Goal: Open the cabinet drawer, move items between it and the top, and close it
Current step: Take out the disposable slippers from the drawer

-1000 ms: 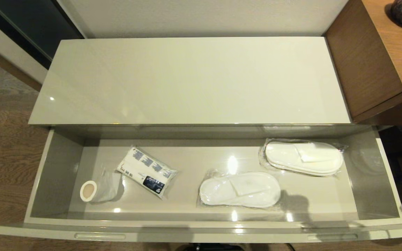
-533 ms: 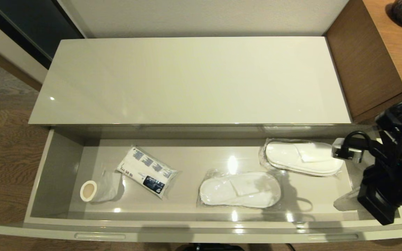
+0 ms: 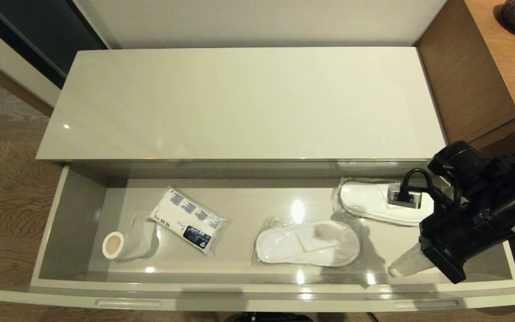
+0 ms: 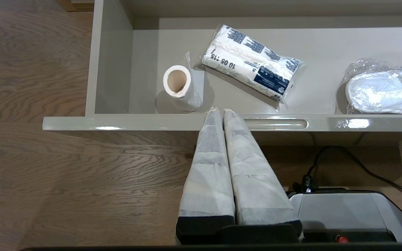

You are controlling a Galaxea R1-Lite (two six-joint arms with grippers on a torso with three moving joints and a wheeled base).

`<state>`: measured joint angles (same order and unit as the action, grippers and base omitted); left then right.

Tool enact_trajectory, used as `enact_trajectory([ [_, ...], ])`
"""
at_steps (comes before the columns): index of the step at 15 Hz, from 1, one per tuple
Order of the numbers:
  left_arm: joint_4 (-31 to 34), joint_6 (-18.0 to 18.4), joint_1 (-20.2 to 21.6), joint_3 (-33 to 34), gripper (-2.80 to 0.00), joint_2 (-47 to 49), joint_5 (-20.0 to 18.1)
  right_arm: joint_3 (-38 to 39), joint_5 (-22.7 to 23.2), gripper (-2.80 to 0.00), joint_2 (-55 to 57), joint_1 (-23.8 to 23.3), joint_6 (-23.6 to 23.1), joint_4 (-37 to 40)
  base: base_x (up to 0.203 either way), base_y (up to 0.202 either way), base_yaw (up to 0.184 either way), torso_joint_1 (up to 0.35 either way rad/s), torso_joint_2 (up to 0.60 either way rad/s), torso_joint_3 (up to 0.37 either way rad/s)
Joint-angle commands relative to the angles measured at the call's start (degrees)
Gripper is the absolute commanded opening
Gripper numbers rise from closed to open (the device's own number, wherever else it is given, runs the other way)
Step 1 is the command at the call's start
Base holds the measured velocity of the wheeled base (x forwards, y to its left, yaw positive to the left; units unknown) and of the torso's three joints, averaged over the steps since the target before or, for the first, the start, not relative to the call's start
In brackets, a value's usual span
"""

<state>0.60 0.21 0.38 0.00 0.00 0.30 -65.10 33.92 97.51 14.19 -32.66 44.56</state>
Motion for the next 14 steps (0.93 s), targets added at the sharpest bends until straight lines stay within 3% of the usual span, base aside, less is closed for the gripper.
enact_trajectory([
  [1, 0.0, 0.0, 0.1, 0.0, -2.8, 0.1, 0.0, -0.8, 6.9, -2.8, -1.7, 2.0, -3.4, 4.3, 0.0, 0.0, 0.0, 0.0, 0.0, 0.0],
  [3, 0.0, 0.0, 0.0, 0.0, -2.8, 0.1, 0.1, -2.4, 5.3, -2.8, -1.7, 4.8, -4.2, 8.9, 0.0, 0.0, 0.0, 0.0, 0.0, 0.0],
  [5, 0.0, 0.0, 0.1, 0.0, -2.8, 0.1, 0.0, -4.1, -4.2, -2.8, -1.1, 5.4, -4.0, 11.0, 0.0, 0.0, 0.0, 0.0, 0.0, 0.0],
  [7, 0.0, 0.0, 0.1, 0.0, -2.8, 0.1, 0.0, -3.3, -5.4, -2.8, -0.8, 4.2, 0.3, 8.8, 0.0, 0.0, 0.0, 0.0, 0.0, 0.0],
  [9, 0.0, 0.1, 0.1, 0.0, -2.8, 0.1, 0.0, -0.9, -5.1, -2.8, -0.9, 1.0, 12.2, 3.9, 0.0, 0.0, 0.0, 0.0, 0.0, 0.0],
  [10, 0.0, 0.0, 0.1, 0.0, -2.8, 0.1, 0.0, 1.1, -4.9, -2.8, -1.5, -0.7, 20.8, -1.7, 0.0, 0.0, 0.0, 0.0, 0.0, 0.0],
  [12, 0.0, 0.1, 0.1, 0.0, -2.8, 0.1, 0.1, 8.6, -6.0, -2.8, -4.4, -2.1, 34.2, -19.6, 0.0, 0.0, 0.0, 0.0, 0.0, 0.0],
  [14, 0.0, 0.0, 0.1, 0.0, -2.8, 0.1, 0.0, 19.6, -13.6, -2.8, -7.2, -1.2, 39.6, -37.5, 0.0, 0.0, 0.0, 0.0, 0.0, 0.0],
])
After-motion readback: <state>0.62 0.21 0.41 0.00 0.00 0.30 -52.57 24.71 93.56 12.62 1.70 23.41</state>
